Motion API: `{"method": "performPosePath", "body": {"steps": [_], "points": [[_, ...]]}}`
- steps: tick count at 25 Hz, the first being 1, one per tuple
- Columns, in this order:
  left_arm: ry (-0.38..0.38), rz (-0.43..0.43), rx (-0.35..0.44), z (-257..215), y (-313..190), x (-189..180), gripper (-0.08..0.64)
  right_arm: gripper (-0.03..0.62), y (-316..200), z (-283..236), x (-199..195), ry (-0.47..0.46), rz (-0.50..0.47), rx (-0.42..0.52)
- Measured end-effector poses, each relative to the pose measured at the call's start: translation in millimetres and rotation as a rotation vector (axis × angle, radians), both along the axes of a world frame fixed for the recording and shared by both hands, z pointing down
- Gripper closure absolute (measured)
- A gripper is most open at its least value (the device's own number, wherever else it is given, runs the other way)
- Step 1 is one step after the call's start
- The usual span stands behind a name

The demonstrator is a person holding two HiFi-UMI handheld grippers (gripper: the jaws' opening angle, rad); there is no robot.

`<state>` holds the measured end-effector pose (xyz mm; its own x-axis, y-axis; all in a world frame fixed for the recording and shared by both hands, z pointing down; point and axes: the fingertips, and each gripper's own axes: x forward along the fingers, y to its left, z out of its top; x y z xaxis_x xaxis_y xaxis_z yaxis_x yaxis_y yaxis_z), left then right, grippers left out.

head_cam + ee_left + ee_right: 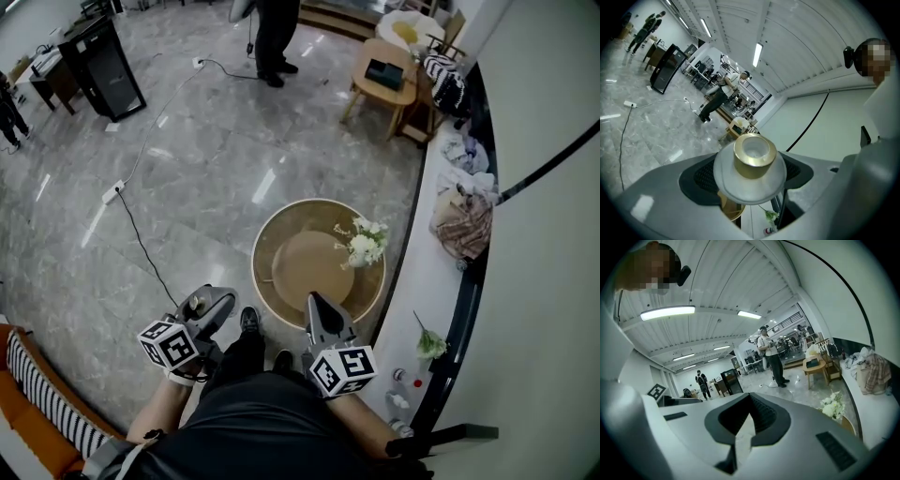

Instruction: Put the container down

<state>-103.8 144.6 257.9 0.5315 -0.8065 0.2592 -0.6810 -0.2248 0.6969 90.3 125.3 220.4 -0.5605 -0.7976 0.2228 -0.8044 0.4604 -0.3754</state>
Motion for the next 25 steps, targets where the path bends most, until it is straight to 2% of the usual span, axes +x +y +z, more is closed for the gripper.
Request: {"method": "performPosePath", "body": {"steps": [9,15,17,21,25], "points": [[-0.027,0.078,-0.011,6,-71,-34,0.202,0.586,-60,5,-40,0.0,0.056,-0.019],[-0.033,0.146,0.006,12,-112,-47,0.202,0.586,-89,11,-43,0.052,0.118,-0.022],[-0.065,0.169,0.017,20,-129,-49,0.202,0.586,-99,15,-42,0.065,0.134,-0.019],[-0.191,0.209,0.037,43,-150,-43,0.202,0.586,-110,38,-36,0.096,0.141,-0.058],[-0.239,0.224,0.039,63,-170,-33,0.202,0.586,-122,60,-31,0.09,0.134,-0.085]]}}
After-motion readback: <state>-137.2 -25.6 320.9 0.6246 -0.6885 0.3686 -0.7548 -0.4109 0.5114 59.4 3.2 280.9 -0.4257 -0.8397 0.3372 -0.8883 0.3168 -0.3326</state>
